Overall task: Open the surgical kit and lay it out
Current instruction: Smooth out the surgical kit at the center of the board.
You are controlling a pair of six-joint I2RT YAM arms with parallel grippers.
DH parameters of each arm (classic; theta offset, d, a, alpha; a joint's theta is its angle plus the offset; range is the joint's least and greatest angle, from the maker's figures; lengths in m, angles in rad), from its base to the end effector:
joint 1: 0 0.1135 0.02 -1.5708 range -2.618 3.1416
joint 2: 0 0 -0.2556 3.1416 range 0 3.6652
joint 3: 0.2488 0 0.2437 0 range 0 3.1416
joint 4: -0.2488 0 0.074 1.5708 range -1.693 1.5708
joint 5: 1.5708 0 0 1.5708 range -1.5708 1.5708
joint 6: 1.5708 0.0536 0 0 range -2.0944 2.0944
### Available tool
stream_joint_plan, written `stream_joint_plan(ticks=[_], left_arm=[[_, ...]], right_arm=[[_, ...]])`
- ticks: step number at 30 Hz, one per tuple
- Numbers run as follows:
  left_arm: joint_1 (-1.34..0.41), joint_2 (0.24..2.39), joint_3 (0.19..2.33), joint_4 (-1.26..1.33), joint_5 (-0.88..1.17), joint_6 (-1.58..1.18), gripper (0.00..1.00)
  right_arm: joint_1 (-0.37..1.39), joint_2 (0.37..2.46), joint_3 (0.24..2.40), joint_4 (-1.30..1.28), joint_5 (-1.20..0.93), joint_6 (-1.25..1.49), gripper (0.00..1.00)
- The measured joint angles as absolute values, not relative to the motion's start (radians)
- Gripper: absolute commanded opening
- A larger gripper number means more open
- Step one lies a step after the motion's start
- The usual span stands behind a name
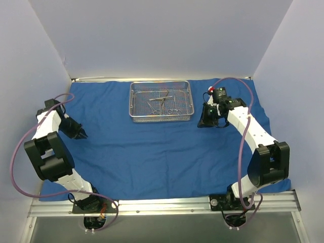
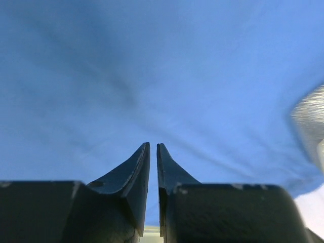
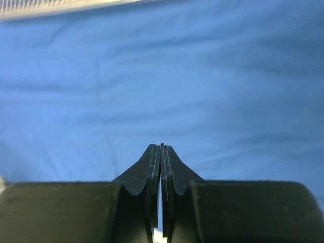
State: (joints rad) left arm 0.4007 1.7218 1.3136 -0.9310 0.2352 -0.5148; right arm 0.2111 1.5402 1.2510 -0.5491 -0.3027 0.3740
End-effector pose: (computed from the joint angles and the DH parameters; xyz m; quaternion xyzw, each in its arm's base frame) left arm 0.3069 0.1164 0.2048 -0.4238 0.8909 -0.1229 0.1079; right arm 0.3285 0.0867 0.2661 0.0213 0.9243 0.2369 0.2984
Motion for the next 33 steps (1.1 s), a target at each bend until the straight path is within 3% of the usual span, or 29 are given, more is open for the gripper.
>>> stream_joint_plan(ticks=[9,23,33], left_arm=[[0.492,1.725,1.179,-0.976,0.152,-0.476,0.1],[0.485,1.665,1.256,-0.934,0.154,-0.457,0.11],[0.451,2.044,1.475,-0.807,0.255,-0.466,0.09]], right_arm=[[0.361,1.562,1.17,-0.561,-0.413,0.321,0.0],[0.88,2.138,1.79,-0.487,-0.633,0.157,0.0],[0.982,2.22,1.868,-0.397,-0.857,0.213,0.0]])
